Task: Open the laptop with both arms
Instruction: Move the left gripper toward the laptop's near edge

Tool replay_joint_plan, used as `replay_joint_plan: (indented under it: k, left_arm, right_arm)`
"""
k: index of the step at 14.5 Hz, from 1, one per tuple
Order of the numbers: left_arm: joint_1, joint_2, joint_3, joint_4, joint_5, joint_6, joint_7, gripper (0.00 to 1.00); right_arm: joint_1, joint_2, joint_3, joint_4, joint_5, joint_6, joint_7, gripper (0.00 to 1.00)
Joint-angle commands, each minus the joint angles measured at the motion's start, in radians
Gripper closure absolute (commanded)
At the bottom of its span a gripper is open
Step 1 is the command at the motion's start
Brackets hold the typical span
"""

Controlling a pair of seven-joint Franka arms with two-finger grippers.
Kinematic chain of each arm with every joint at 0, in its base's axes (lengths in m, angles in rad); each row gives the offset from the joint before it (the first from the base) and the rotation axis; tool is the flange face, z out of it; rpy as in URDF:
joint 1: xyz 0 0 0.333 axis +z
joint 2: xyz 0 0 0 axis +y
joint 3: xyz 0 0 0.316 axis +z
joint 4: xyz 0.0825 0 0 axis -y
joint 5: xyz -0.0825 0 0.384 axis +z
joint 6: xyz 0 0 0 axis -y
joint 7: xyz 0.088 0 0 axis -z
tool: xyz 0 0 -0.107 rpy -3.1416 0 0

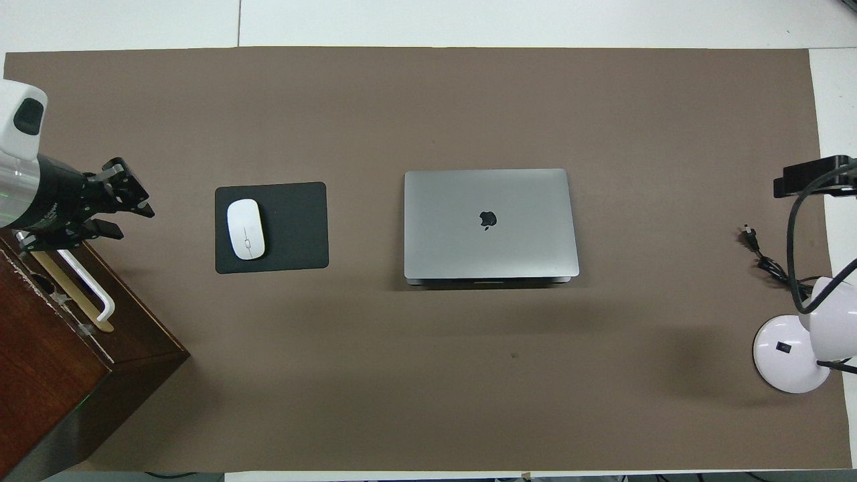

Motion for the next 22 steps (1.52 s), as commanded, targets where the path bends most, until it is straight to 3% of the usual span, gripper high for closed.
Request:
replay_joint_plan:
  k: [1,2,4,6,9,13,17,20,22]
  left_arm:
    - [-0.011,-0.005,0.004,-0.072,-0.042,0.028,-0.091,0.53]
    - [-0.013,-0.008,-0.007,-0.095,-0.042,0.056,-0.172,0.54]
    - [-0.027,-0.013,-0.046,-0.151,-0.044,0.137,-0.323,0.70]
    - [-0.062,-0.057,-0.051,-0.257,-0.065,0.215,-0.397,0.92]
    - [-0.071,-0.129,-0.050,-0.414,-0.149,0.312,-0.427,1.00]
    - [-0.088,-0.146,-0.054,-0.500,-0.244,0.403,-0.452,1.00]
    - [-0.229,-0.128,-0.053,-0.613,-0.251,0.617,-0.553,1.00]
    - [-0.269,-0.082,-0.053,-0.629,-0.254,0.731,-0.630,1.00]
    - [-0.280,-0.062,-0.053,-0.629,-0.338,0.812,-0.705,1.00]
  right_arm:
    - [-0.007,-0.017,0.004,-0.027,-0.020,0.036,-0.008,0.00]
    - [-0.007,-0.016,0.006,-0.027,-0.020,0.044,-0.010,0.00]
    - [-0.007,-0.013,0.006,-0.030,-0.020,0.052,-0.010,0.00]
    - [-0.007,-0.011,0.006,-0.050,-0.017,0.084,-0.007,0.00]
    - [-0.004,-0.008,0.006,-0.076,-0.014,0.154,-0.005,0.00]
    - [0.008,-0.010,0.009,-0.144,0.001,0.226,0.030,0.00]
    - [0.009,-0.019,0.010,-0.195,0.065,0.305,0.035,0.00]
    - [0.011,-0.016,0.012,-0.208,0.072,0.329,0.051,0.00]
    - [0.011,-0.017,0.013,-0.219,0.075,0.345,0.064,0.00]
